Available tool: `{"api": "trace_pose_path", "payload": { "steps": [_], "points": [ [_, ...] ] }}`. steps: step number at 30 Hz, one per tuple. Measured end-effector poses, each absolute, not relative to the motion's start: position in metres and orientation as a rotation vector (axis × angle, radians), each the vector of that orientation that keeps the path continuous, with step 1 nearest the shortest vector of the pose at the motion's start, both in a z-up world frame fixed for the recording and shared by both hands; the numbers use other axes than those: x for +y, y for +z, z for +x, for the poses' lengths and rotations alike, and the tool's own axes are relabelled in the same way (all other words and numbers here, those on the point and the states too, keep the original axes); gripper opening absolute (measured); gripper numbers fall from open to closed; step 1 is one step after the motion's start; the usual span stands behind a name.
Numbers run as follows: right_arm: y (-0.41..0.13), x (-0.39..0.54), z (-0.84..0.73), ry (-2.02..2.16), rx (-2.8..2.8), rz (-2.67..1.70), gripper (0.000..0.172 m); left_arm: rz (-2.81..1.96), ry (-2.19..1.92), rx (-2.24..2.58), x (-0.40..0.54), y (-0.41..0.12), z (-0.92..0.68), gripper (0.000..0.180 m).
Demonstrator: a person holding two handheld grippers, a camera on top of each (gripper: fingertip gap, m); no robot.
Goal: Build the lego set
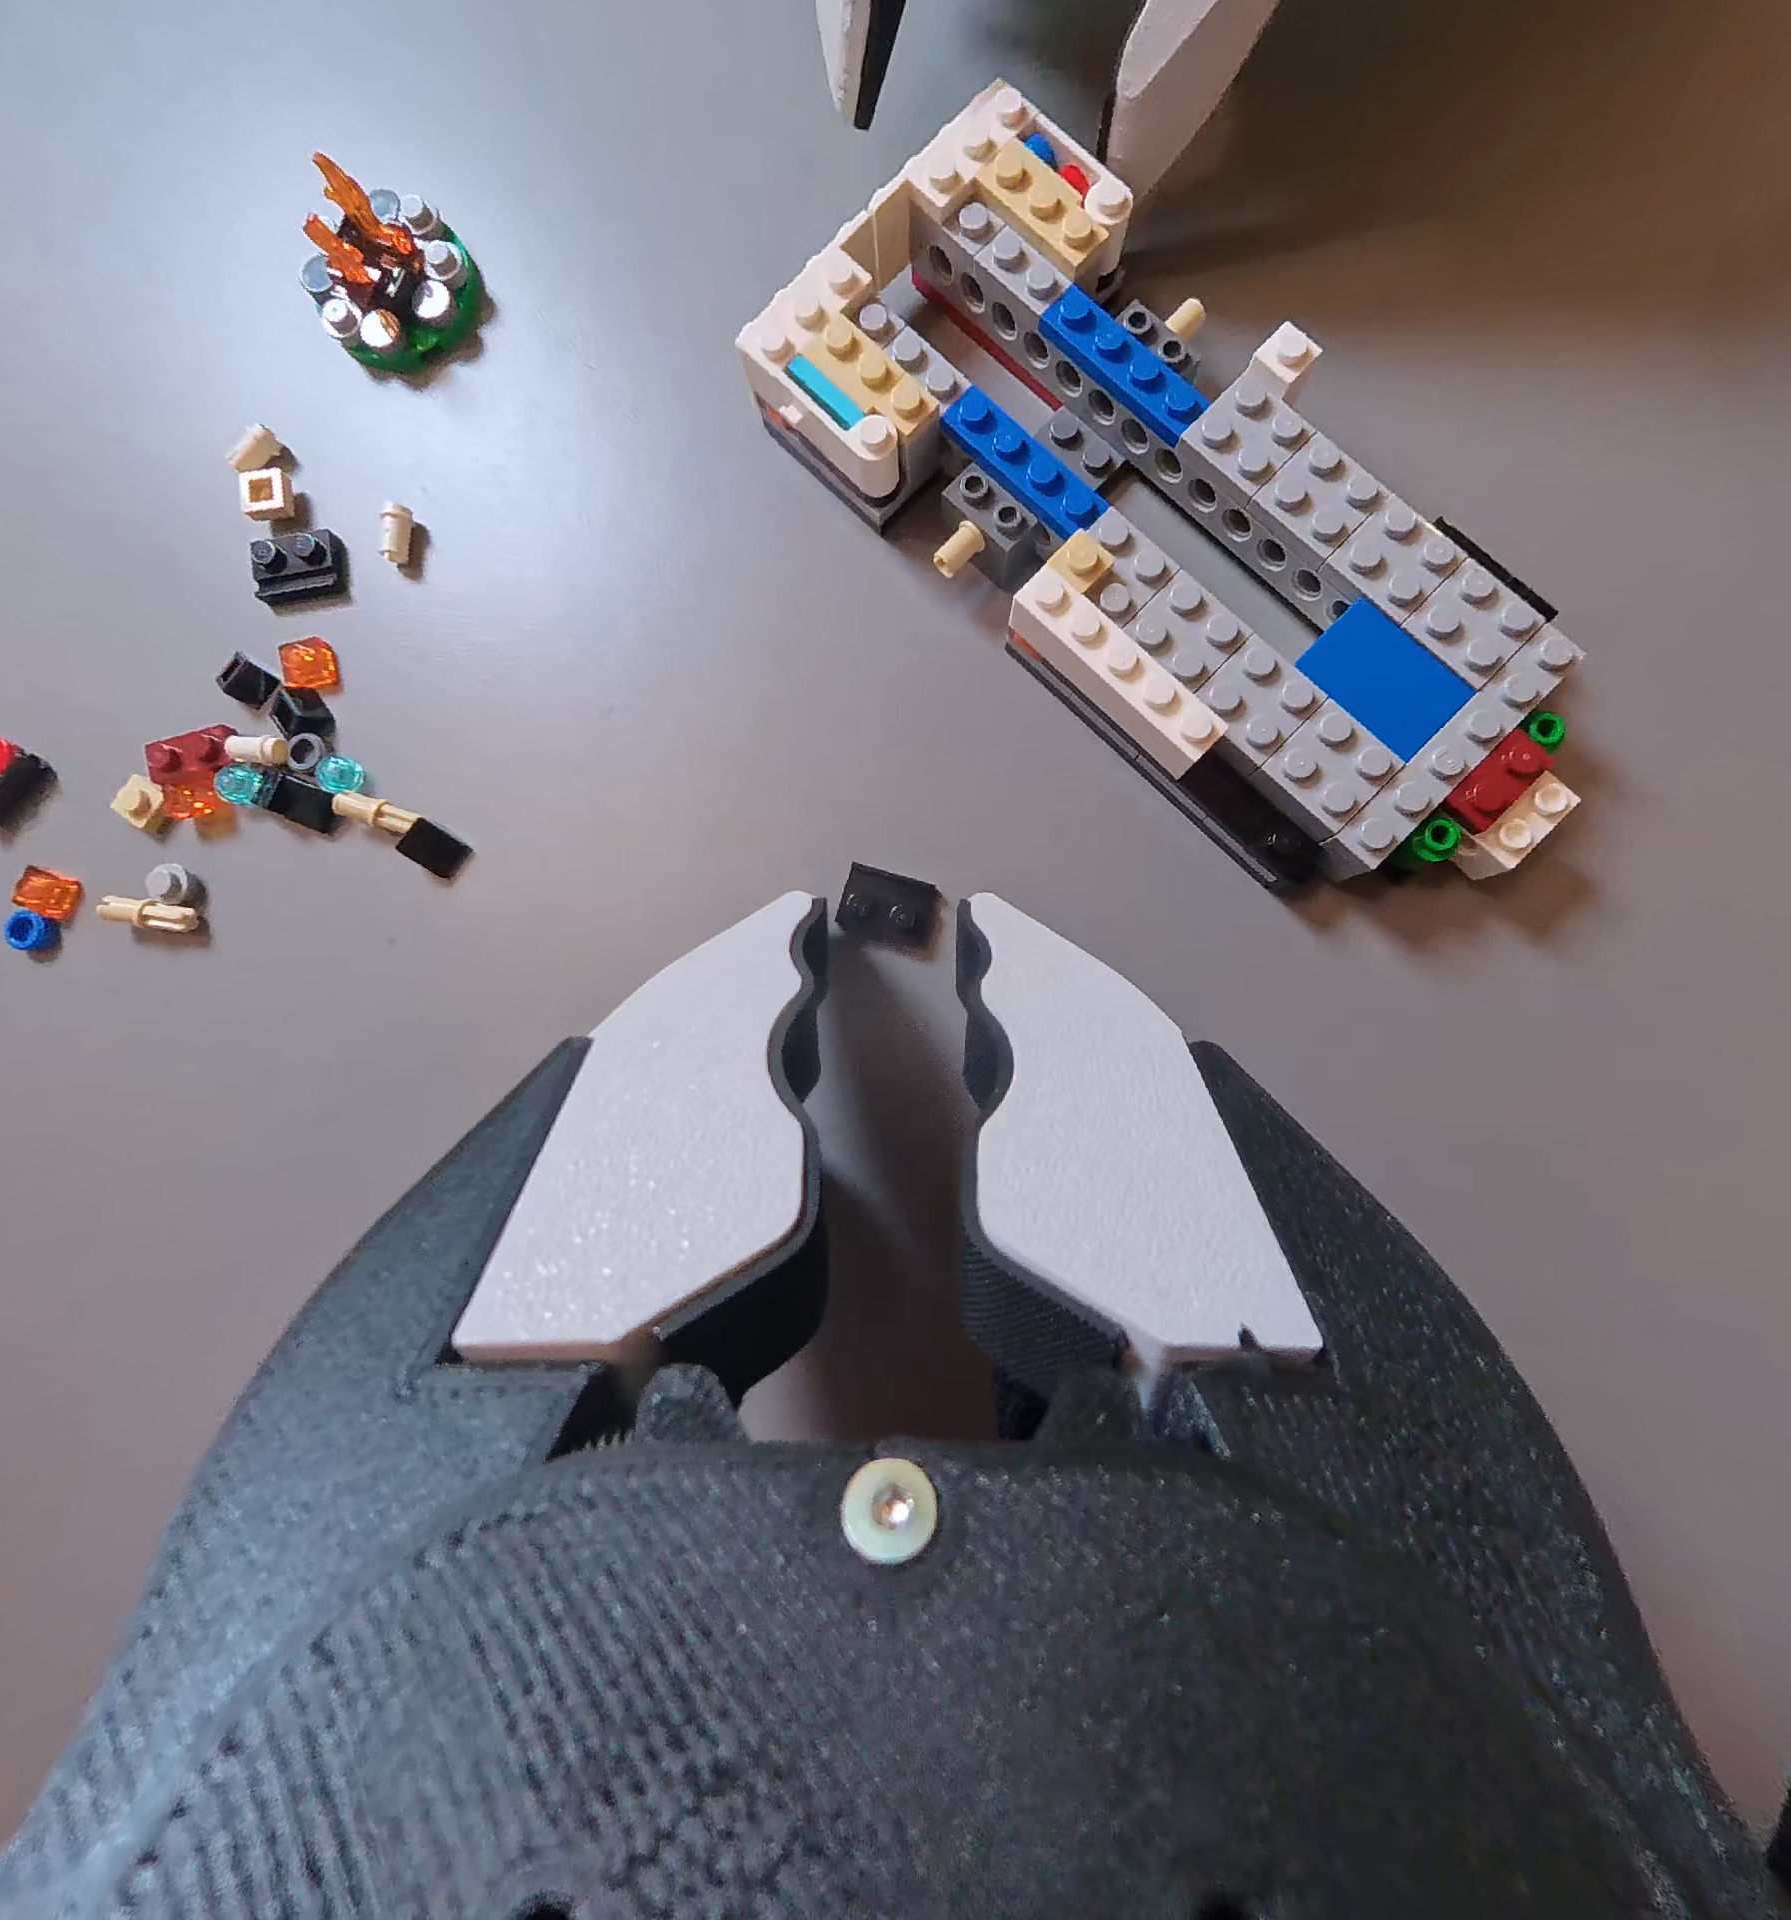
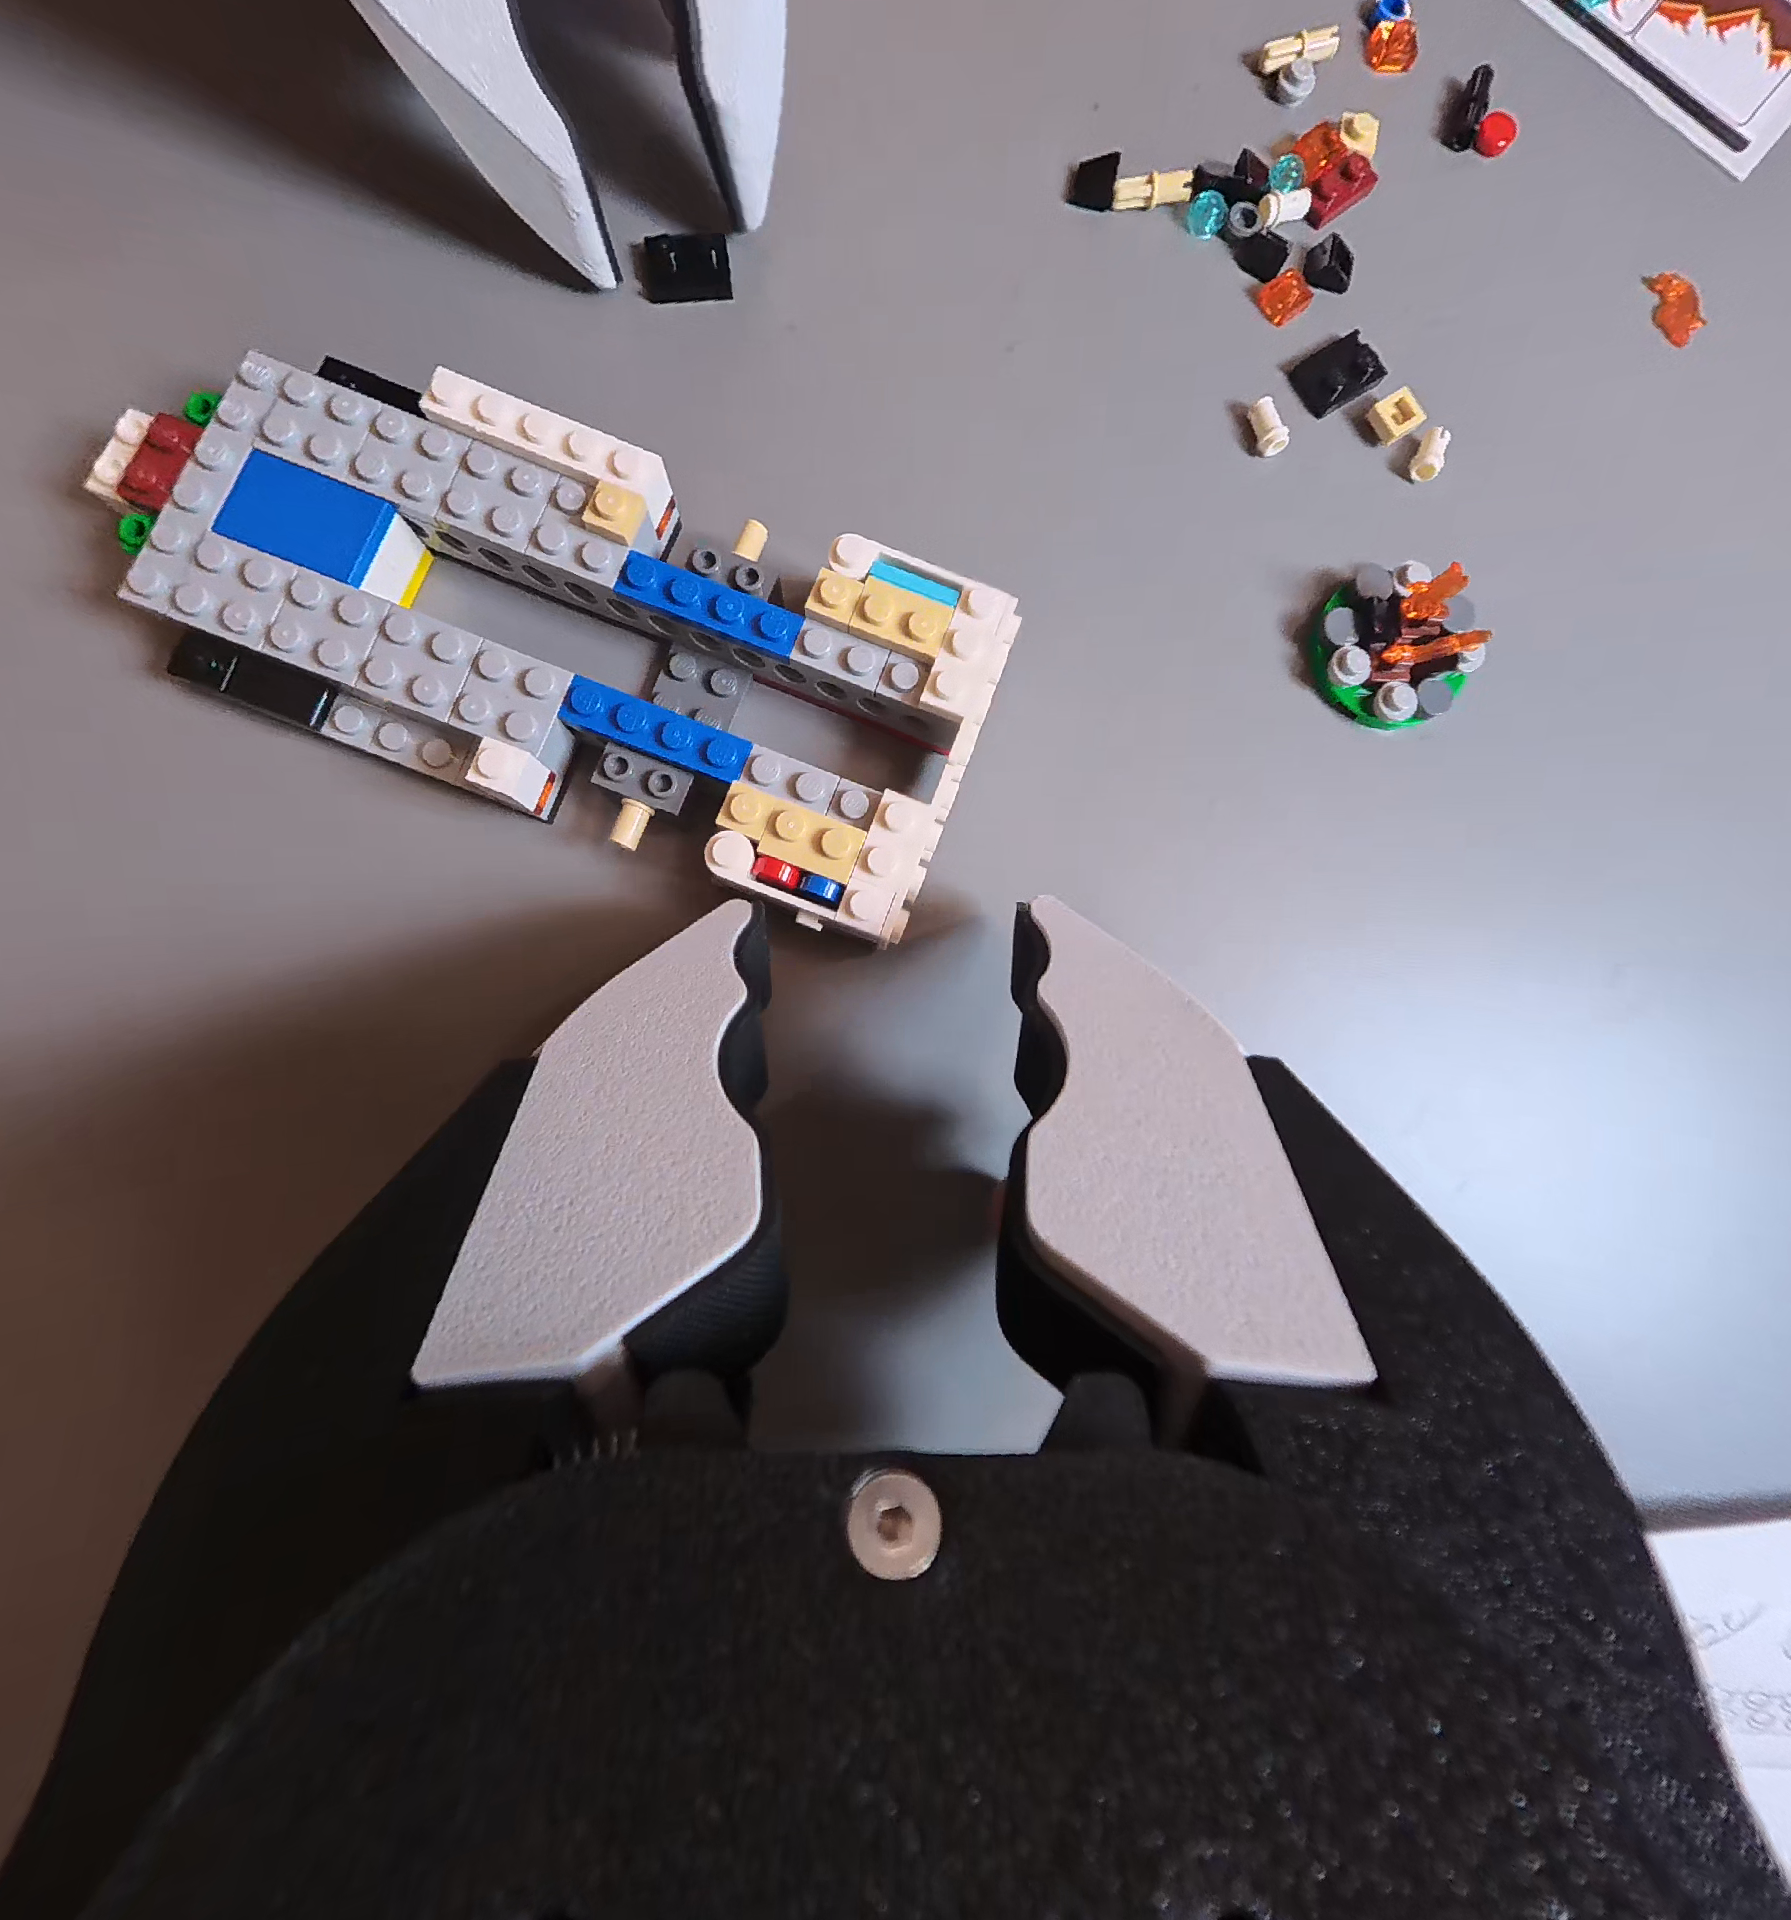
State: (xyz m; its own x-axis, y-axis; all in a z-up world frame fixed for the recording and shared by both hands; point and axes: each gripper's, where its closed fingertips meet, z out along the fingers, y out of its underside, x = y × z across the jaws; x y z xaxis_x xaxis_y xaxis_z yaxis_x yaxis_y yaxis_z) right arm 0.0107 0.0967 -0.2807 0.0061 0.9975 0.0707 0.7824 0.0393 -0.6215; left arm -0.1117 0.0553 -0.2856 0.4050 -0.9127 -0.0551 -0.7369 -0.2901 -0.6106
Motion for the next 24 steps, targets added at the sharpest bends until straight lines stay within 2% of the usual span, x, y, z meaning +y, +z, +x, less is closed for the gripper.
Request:
{"api": "trace_pose_path", "payload": {
  "steps": [3, 24],
  "points": [
    [-0.281, 0.099, 0.009, 0.556, -1.821, -1.789, 0.044, -2.108, -0.429, 1.380, 0.054, -0.286, -0.110, 0.017],
    [-0.279, 0.102, 0.010, 0.566, -1.771, -1.797, 0.043, -2.107, -0.452, 1.304, 0.038, -0.283, -0.104, 0.016]
  ]
}}
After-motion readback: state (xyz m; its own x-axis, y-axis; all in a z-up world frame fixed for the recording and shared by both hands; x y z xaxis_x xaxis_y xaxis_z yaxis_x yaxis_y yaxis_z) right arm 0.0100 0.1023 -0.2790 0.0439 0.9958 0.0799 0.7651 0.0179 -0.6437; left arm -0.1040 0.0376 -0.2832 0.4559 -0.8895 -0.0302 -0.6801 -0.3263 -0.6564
